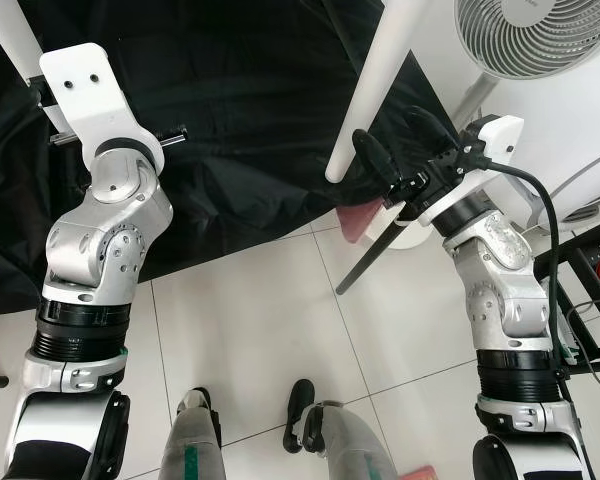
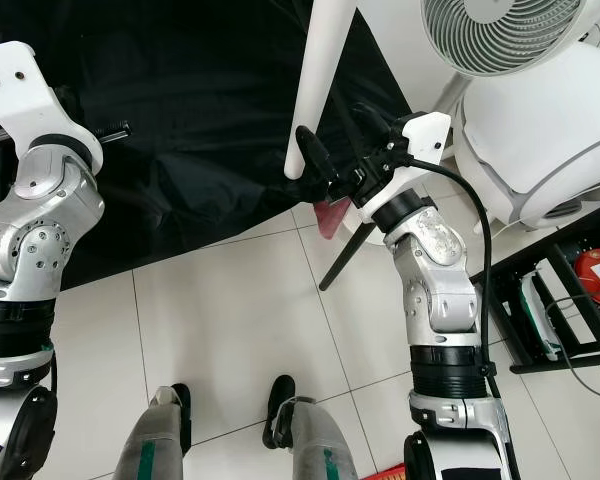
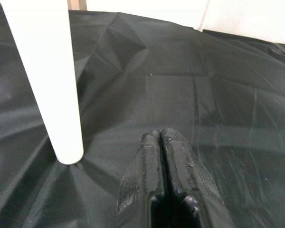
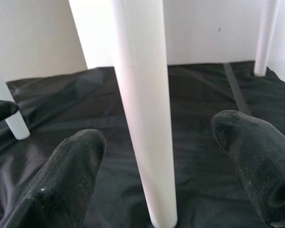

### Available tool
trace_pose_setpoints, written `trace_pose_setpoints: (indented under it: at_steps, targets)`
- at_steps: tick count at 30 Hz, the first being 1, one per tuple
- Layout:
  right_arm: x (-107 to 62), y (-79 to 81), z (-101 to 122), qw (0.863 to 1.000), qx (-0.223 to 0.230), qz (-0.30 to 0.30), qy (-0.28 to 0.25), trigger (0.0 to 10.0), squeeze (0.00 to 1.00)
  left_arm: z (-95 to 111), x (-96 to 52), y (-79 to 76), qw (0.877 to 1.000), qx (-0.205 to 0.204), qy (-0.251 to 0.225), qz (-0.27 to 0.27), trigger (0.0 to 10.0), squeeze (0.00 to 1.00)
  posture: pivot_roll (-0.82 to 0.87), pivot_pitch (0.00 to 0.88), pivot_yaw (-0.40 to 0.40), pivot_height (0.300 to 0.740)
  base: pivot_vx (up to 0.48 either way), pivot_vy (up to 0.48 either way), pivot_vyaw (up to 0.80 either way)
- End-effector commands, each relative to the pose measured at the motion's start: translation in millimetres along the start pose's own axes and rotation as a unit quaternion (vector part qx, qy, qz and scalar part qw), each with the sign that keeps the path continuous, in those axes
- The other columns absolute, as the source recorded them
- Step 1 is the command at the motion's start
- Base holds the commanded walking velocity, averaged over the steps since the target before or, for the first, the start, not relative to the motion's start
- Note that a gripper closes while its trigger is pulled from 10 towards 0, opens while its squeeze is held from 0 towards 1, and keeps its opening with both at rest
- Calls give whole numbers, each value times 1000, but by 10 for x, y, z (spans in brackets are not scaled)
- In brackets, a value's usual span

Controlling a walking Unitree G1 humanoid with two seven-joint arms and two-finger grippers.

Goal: Building children table

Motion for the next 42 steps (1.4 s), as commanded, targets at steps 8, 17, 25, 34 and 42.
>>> trace_pose_setpoints:
  at_steps: [8,17,25,34,42]
  targets:
    - [-193,13,-92,999,10,-38,29,10000,0,-267,-260,-210,982,8,49,-183,10000,0,124,249,-63,740,0,0,0]
    - [-417,84,-245,997,2,-53,61,10000,0,-295,-482,213,979,44,14,-200,10000,0,115,237,-58,740,0,0,0]
    - [-491,84,-391,995,3,-54,88,10000,0,-223,-523,383,974,86,-27,-209,10000,0,143,244,-80,740,0,0,0]
    - [-520,144,-496,994,6,-44,102,10000,0,-380,-449,531,956,142,-17,-256,10000,0,136,244,-67,740,0,0,0]
    - [-692,149,-553,991,1,-55,120,10000,0,-336,-673,843,970,148,-46,-187,10000,0,122,240,-35,740,0,0,0]
Point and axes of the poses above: a point about 5 cm out from each wrist's last joint towards the gripper, its own x axis pointing out of the wrist towards the gripper, its own z axis along the axis of the wrist's last joint, y = z × x, the point moved 4 cm from there along x, pointing out of the wrist towards the gripper, and after that the axes turned 10 degrees about -x, right-handed, at the moved point
